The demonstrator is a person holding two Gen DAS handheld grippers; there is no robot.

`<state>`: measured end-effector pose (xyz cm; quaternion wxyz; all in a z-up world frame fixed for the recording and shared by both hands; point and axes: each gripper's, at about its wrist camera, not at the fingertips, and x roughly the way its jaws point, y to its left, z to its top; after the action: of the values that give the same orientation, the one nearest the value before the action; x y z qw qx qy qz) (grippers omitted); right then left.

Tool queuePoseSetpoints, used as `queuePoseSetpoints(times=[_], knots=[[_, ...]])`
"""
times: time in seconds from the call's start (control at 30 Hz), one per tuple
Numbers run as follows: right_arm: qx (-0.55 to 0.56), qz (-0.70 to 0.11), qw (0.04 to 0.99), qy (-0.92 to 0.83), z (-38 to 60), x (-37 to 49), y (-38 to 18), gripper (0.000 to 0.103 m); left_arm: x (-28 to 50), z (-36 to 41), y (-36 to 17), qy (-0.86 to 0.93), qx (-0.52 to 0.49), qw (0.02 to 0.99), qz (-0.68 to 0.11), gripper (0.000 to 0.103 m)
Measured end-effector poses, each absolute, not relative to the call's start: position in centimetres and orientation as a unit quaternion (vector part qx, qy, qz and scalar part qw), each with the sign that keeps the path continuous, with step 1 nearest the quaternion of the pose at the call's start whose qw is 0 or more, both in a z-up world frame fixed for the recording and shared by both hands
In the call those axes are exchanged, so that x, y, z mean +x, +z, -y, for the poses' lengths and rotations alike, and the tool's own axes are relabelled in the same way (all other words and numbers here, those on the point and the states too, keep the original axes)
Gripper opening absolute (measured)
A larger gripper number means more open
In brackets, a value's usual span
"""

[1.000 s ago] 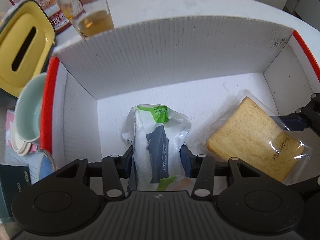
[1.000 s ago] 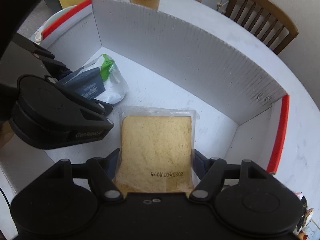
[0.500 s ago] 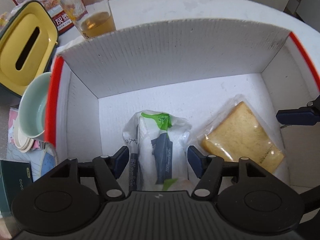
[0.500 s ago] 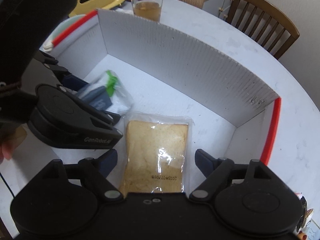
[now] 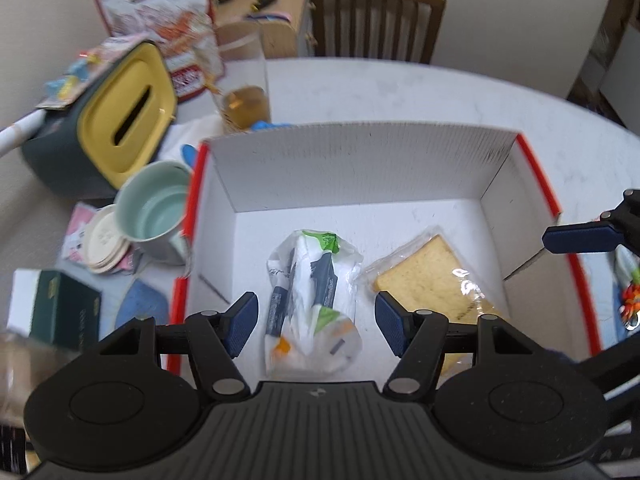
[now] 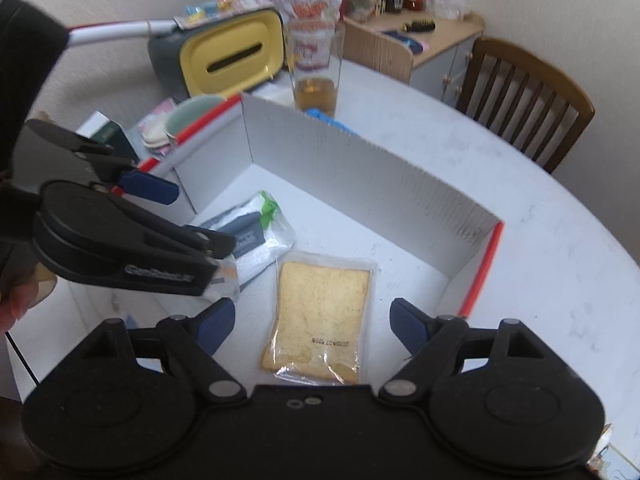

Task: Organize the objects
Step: 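Lower the wipes bag and bread into the red box and open both grippers, then withdraw both grippers from the box back toward the item pile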

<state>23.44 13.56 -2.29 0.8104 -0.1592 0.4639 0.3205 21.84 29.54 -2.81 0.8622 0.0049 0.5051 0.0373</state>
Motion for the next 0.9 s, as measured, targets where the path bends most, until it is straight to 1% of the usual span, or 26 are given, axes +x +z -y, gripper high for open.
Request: queuePoseSetpoints(times=[0.23,0.67,0.73,0.9], knots=[[-0.136,-0.429,0.823,0.346,-10.6,21.3,0.3,0.084,16.5,-28.2,0.4,0.07,-0.014,0.885,-0.459,0.064],[-0.122,-0.366,0.838,0.386,-5.7,16.5,4.0,0.085,7.5,-24.6,3.6,0.097,-0.059,0.91,-0.398,0.064],[-0.12,-0.36,0.839,0.39,-4.8,15.7,4.3,0.085,6.5,-24.0,3.9,0.098,-0.066,0.913,-0.391,0.07],[-0.114,-0.352,0.841,0.394,-2.4,14.1,4.8,0.086,4.3,-22.0,4.6,0.098,-0.071,0.92,-0.372,0.071]])
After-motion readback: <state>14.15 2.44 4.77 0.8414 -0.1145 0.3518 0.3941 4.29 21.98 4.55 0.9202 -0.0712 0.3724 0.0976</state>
